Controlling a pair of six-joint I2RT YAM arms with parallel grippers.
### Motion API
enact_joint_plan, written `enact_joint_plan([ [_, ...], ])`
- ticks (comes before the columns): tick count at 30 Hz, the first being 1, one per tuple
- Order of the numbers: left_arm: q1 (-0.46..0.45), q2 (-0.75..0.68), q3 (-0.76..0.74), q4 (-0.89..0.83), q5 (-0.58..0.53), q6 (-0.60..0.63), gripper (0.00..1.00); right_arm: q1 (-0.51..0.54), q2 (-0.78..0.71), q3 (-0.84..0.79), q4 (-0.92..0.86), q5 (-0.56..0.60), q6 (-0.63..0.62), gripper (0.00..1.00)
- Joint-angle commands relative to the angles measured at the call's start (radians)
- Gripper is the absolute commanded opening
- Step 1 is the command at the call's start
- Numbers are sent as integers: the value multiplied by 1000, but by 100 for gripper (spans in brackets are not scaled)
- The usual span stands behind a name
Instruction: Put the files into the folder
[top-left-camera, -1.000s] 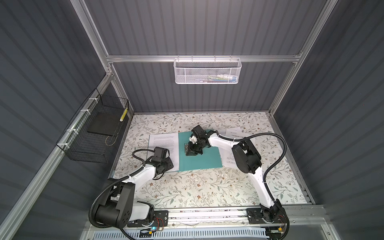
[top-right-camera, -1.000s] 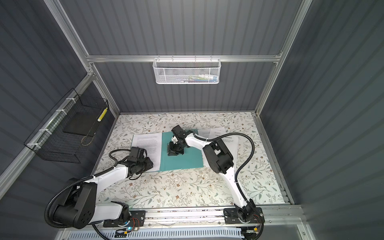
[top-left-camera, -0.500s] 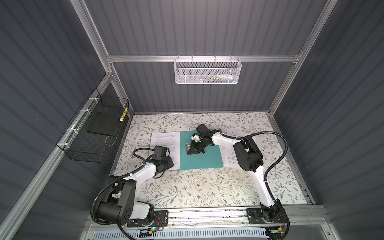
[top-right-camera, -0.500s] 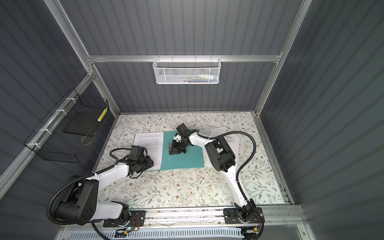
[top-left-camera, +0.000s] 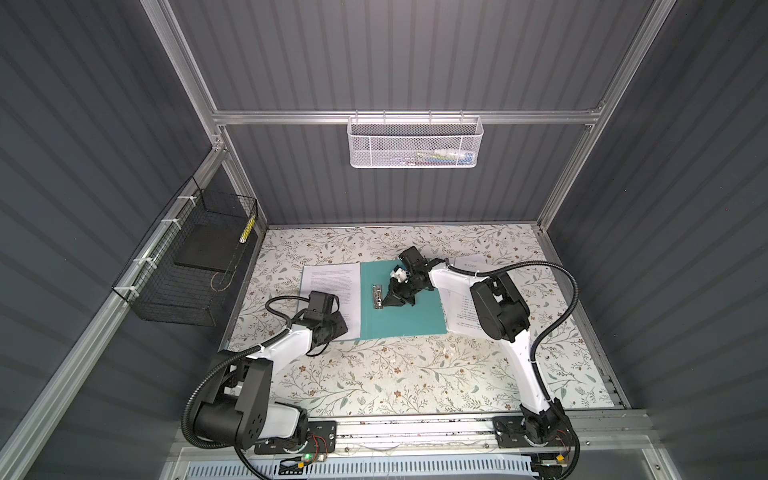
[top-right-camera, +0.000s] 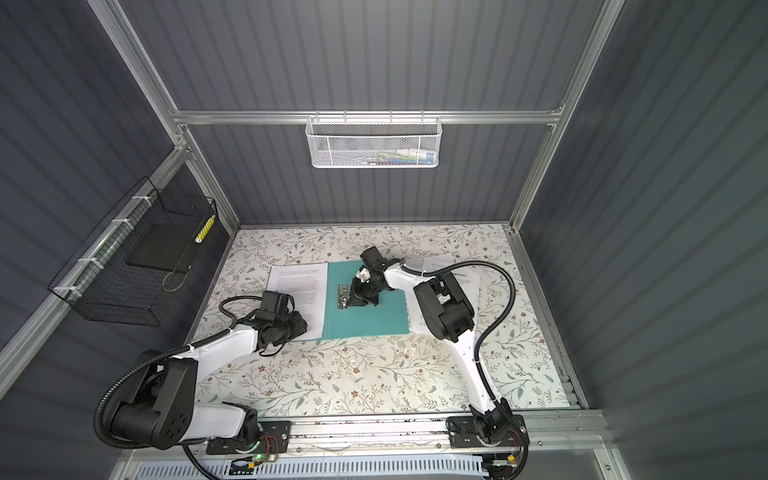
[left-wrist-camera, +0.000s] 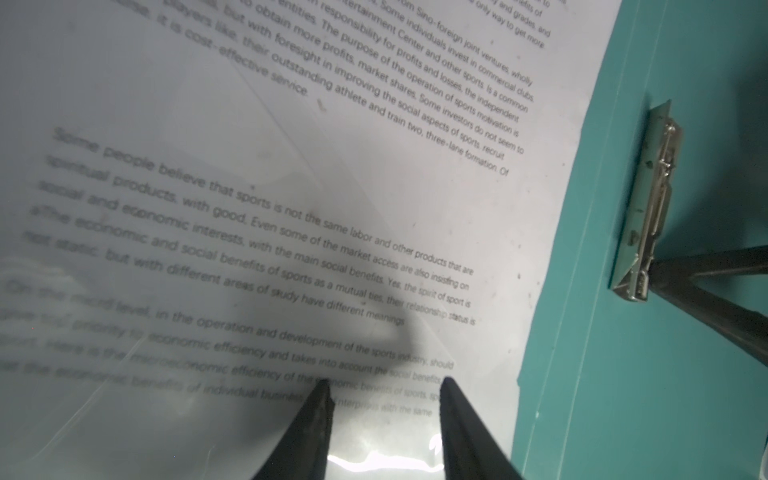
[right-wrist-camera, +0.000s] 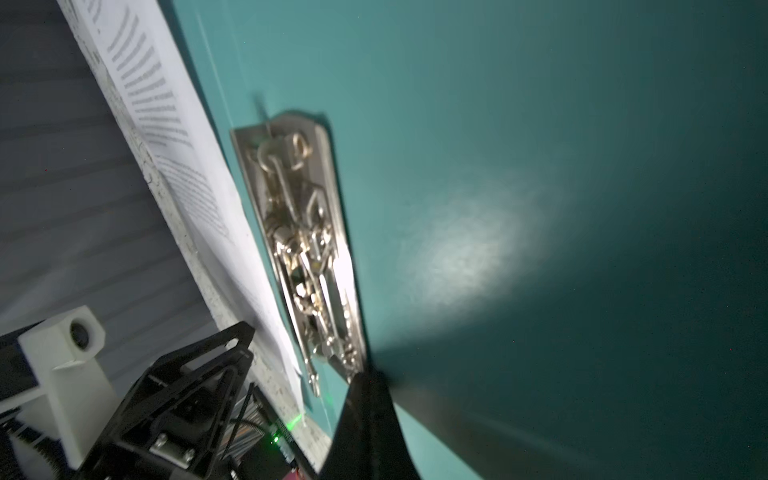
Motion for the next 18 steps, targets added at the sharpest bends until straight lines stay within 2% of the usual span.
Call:
enact_joint_plan([
  [1, 9, 51, -25, -127, -13, -13, 44, 0, -16, -53, -76, 126, -35, 0],
  [4, 9, 52, -25, -124, -12, -13, 44, 4, -55, -80, -13, 95, -17, 2],
  [5, 9, 52, -25, -123, -11, -13, 44, 3, -59, -78, 3, 76, -7, 7],
  [7, 9, 57, -22, -124, -6, -11, 45, 5, -81, -96, 47, 58, 29, 12],
  [9, 9, 59, -22, -126, -2, -8, 45, 8, -97, -107, 115, 36, 57, 13],
  [18, 11, 48, -28, -119, 7, -6, 45, 40, -70, -71, 149, -2, 104, 19],
])
